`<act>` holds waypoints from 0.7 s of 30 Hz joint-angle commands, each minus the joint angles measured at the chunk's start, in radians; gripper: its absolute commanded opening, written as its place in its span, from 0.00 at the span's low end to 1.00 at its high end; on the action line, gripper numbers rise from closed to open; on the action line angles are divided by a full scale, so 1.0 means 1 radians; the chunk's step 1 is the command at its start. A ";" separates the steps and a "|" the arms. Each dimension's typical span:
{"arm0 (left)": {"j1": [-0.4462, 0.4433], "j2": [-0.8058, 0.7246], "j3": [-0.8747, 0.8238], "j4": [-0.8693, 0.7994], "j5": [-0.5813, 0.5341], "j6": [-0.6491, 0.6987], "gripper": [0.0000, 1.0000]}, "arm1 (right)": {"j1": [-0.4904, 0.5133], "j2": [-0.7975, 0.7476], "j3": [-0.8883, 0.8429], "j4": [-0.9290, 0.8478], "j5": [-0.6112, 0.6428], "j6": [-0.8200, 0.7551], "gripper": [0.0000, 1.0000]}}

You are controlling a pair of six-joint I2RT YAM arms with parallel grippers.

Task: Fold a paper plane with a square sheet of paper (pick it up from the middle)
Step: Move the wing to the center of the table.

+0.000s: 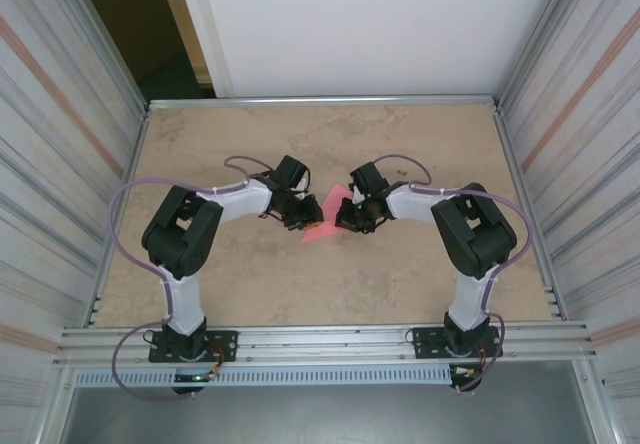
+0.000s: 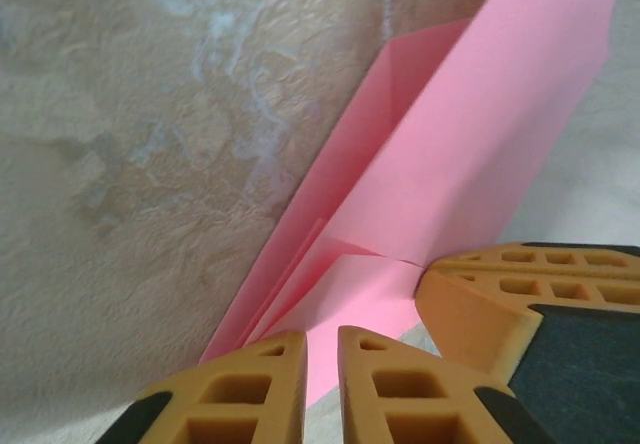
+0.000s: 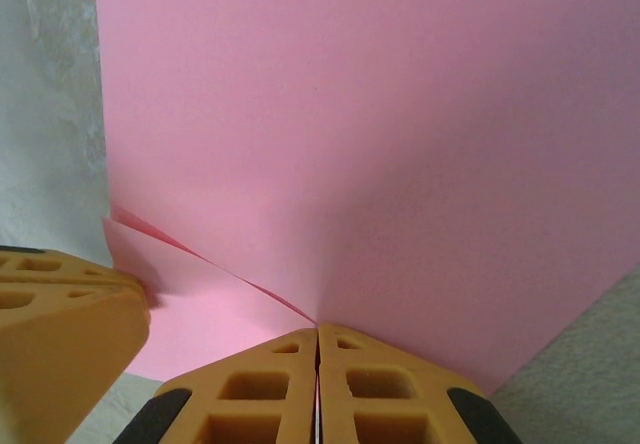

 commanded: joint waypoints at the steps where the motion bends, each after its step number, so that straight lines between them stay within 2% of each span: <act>1: 0.008 0.007 0.051 -0.061 0.013 0.119 0.16 | -0.011 0.031 0.018 -0.071 -0.012 -0.083 0.10; 8: 0.017 0.047 0.121 -0.087 -0.006 0.172 0.14 | -0.012 0.039 0.034 -0.086 -0.022 -0.097 0.10; 17: 0.019 0.096 0.109 -0.095 -0.022 0.152 0.11 | -0.014 -0.003 0.064 -0.055 -0.052 -0.048 0.13; 19: 0.020 0.103 0.104 -0.107 -0.034 0.136 0.11 | -0.016 -0.029 0.058 -0.038 -0.050 -0.020 0.14; 21: 0.020 0.107 0.091 -0.118 -0.050 0.105 0.10 | -0.019 -0.076 0.029 0.000 -0.036 0.031 0.20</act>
